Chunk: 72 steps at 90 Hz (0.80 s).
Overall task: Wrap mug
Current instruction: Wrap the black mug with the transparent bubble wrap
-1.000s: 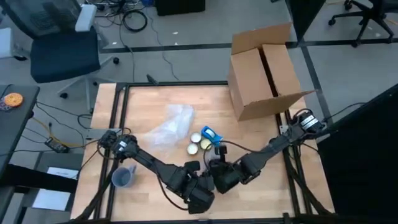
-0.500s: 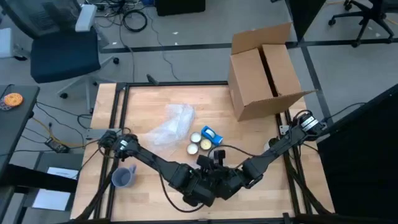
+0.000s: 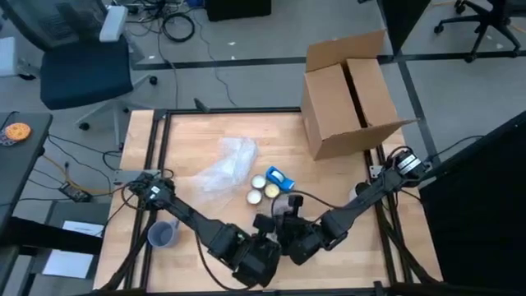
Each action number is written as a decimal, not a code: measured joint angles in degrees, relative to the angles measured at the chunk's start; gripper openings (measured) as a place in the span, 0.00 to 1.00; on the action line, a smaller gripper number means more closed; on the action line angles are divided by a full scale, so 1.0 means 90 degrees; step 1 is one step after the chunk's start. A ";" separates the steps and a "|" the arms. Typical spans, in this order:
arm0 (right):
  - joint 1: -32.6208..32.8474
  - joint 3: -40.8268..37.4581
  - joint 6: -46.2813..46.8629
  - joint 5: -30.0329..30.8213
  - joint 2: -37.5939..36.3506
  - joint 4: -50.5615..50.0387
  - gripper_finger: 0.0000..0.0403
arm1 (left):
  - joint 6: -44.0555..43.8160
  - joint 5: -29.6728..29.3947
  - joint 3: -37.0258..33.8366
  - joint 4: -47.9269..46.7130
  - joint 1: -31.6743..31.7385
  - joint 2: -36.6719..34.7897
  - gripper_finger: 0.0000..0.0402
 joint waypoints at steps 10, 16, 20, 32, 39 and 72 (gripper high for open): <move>0.0025 -0.0057 0.0119 -0.0027 -0.0005 0.0118 0.00 | -0.0361 -0.0372 -0.0062 -0.0140 -0.0152 0.0000 0.00; 0.0034 -0.0061 0.0068 -0.0029 -0.0005 0.0272 0.00 | -0.0448 -0.0771 -0.0065 -0.0037 -0.0257 -0.0023 0.00; 0.0034 -0.0054 0.0046 -0.0029 -0.0005 0.0345 0.00 | -0.0452 -0.0979 -0.0066 0.0105 -0.0290 -0.0038 0.00; 0.0034 -0.0053 0.0001 -0.0027 -0.0005 0.0336 0.00 | -0.0605 -0.1146 -0.0088 0.0154 -0.0306 -0.0140 0.00; 0.0014 -0.0053 -0.0082 0.0045 -0.0005 0.0320 0.00 | -0.0809 -0.1211 -0.0413 0.0196 -0.0276 -0.0201 0.00; -0.0031 -0.0053 -0.0072 -0.0338 -0.0005 0.0341 0.00 | -0.0914 -0.1386 -0.2890 0.3046 -0.0222 -0.0935 0.00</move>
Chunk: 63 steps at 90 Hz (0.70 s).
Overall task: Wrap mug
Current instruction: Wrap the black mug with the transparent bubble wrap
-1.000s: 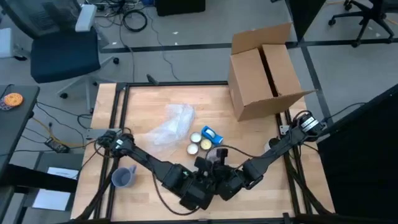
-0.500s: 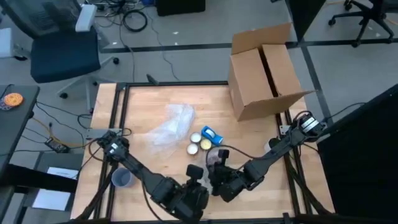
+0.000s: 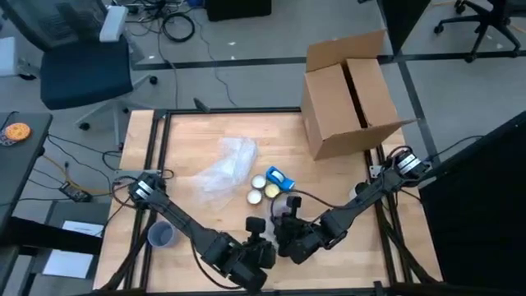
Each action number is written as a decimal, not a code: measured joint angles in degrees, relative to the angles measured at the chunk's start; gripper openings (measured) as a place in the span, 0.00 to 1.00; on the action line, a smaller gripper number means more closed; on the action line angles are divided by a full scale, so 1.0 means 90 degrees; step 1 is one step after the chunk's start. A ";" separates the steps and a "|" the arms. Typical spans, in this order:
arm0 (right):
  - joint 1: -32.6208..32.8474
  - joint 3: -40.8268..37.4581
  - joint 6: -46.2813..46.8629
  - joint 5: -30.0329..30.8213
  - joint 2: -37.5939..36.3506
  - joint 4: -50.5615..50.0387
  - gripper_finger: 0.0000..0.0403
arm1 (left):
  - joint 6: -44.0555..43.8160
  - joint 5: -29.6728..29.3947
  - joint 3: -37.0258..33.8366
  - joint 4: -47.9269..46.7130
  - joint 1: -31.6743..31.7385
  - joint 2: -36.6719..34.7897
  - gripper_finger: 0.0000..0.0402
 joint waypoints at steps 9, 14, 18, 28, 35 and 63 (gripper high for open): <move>0.0074 0.0000 -0.0063 -0.0002 0.0000 0.0072 0.00 | 0.0349 0.0073 -0.0757 0.1274 0.0017 -0.0343 0.00; 0.0091 0.0000 -0.0162 -0.0066 0.0000 0.0166 0.00 | 0.0475 0.0134 -0.1223 0.1887 0.0038 -0.0534 0.00; 0.0089 0.0000 -0.0235 -0.0160 0.0000 0.0224 0.00 | 0.0483 0.0171 -0.1619 0.2322 0.0069 -0.0691 0.00; -0.0003 0.0000 -0.0425 -0.0406 0.0000 0.0214 0.00 | 0.0481 0.0255 -0.2609 0.3412 0.0155 -0.1048 0.00; -0.0112 0.0000 -0.0550 -0.0490 -0.0002 0.0231 0.00 | 0.0517 0.0272 -0.3261 0.4428 0.0214 -0.1319 0.00; -0.0318 -0.0643 -0.0530 -0.0533 -0.0012 0.1935 0.00 | 0.0647 0.0285 -0.5123 0.7539 0.0404 -0.1628 0.00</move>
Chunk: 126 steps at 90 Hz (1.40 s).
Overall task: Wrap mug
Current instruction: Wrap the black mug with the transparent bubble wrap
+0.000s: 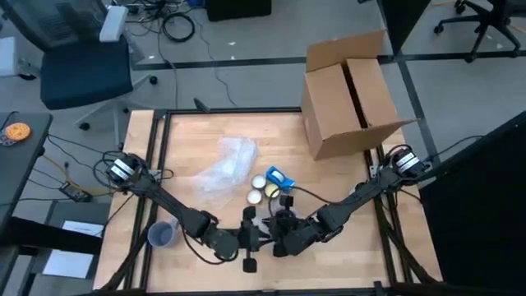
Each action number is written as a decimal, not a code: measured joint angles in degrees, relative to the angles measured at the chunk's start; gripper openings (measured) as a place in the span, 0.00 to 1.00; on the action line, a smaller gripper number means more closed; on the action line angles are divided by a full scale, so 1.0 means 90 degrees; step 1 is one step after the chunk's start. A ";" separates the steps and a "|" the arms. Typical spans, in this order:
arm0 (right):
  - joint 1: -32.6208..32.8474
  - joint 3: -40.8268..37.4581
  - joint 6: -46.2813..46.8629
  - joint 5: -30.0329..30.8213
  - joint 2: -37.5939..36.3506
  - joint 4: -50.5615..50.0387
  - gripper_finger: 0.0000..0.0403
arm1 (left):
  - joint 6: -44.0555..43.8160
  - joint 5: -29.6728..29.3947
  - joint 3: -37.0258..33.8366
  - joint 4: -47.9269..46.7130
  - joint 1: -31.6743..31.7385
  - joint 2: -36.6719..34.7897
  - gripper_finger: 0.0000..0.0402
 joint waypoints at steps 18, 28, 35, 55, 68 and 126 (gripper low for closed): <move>-0.0055 -0.0266 0.0361 0.0022 -0.0003 0.0368 0.00 | 0.0143 0.0018 -0.0188 0.0249 0.0177 0.0016 0.00; -0.0042 -0.0321 0.0331 0.0115 -0.0004 0.0674 0.00 | 0.0402 0.0066 -0.0188 0.0237 0.0246 0.0018 0.00; -0.0052 -0.0321 0.0339 0.0070 -0.0005 0.0670 0.00 | 0.0517 0.0023 -0.0188 0.0169 0.0317 0.0020 0.00; -0.0094 -0.0330 0.0630 -0.0253 -0.0334 0.0392 0.00 | 0.0868 0.0029 -0.0177 0.0306 0.0484 0.0021 0.00; -0.0134 -0.0331 0.1108 -0.0258 -0.0575 0.0078 0.00 | 0.1175 0.0015 -0.0171 0.0448 0.0597 0.0013 0.00; -0.1043 -0.0299 0.1583 -0.3191 -0.0627 -0.0610 0.00 | 0.1655 0.0152 -0.0183 0.0563 0.0633 0.0035 0.00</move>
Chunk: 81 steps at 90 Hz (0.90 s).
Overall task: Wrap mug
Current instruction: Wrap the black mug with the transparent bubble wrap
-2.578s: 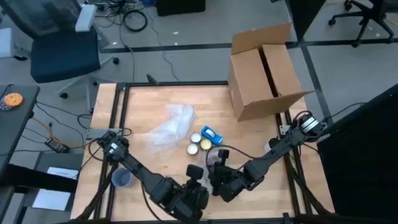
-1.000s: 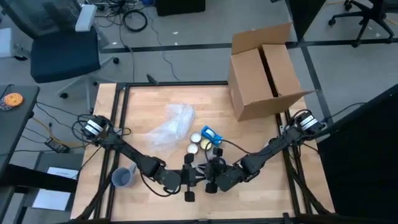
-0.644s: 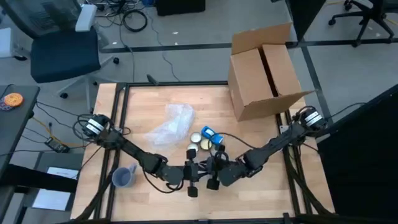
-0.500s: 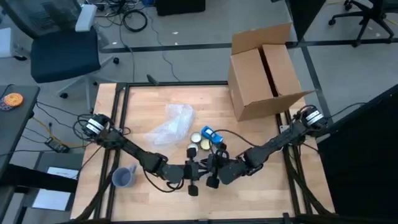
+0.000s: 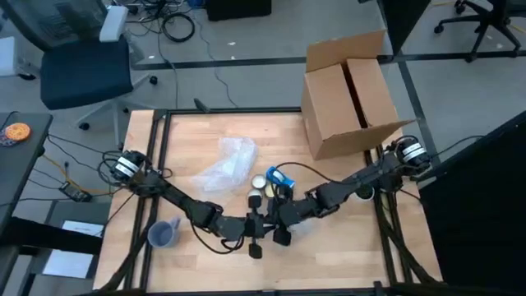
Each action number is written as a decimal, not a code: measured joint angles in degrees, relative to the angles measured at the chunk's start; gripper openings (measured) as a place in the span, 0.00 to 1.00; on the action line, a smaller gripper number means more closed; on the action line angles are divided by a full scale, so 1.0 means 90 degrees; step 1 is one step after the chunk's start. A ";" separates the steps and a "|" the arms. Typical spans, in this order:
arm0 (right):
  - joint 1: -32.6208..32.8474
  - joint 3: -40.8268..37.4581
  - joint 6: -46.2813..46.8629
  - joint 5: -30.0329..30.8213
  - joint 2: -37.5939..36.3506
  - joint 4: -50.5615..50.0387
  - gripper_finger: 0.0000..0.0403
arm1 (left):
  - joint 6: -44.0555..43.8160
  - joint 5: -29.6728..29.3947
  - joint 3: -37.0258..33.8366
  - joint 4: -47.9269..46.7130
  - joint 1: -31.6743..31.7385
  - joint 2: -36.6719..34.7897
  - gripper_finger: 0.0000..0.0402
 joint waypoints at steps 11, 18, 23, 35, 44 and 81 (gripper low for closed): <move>-0.0099 0.0002 -0.0047 -0.0444 0.0000 -0.0008 0.00 | 0.0039 -0.0135 0.0000 0.0087 -0.0091 0.0002 0.00; -0.0197 0.0002 -0.0042 -0.0749 0.0000 -0.0035 0.00 | 0.0099 -0.0137 0.0000 0.0155 -0.0121 0.0002 0.00; -0.0269 0.0002 -0.0047 -0.0978 0.0000 -0.0035 0.00 | 0.0161 -0.0140 0.0000 0.0209 -0.0133 0.0002 0.00; -0.0456 0.0000 -0.0226 -0.1655 0.0000 0.0013 0.00 | 0.0175 -0.0132 0.0000 0.0281 -0.0141 0.0002 0.00; -0.0584 -0.0003 -0.0385 -0.2177 0.0005 0.0031 0.00 | 0.0171 -0.0131 0.0000 0.0296 -0.0130 -0.0001 0.00; -0.1028 -0.0022 -0.0491 -0.3094 0.0002 -0.0023 0.00 | 0.0151 -0.0136 0.0025 0.0328 -0.0121 -0.0036 0.00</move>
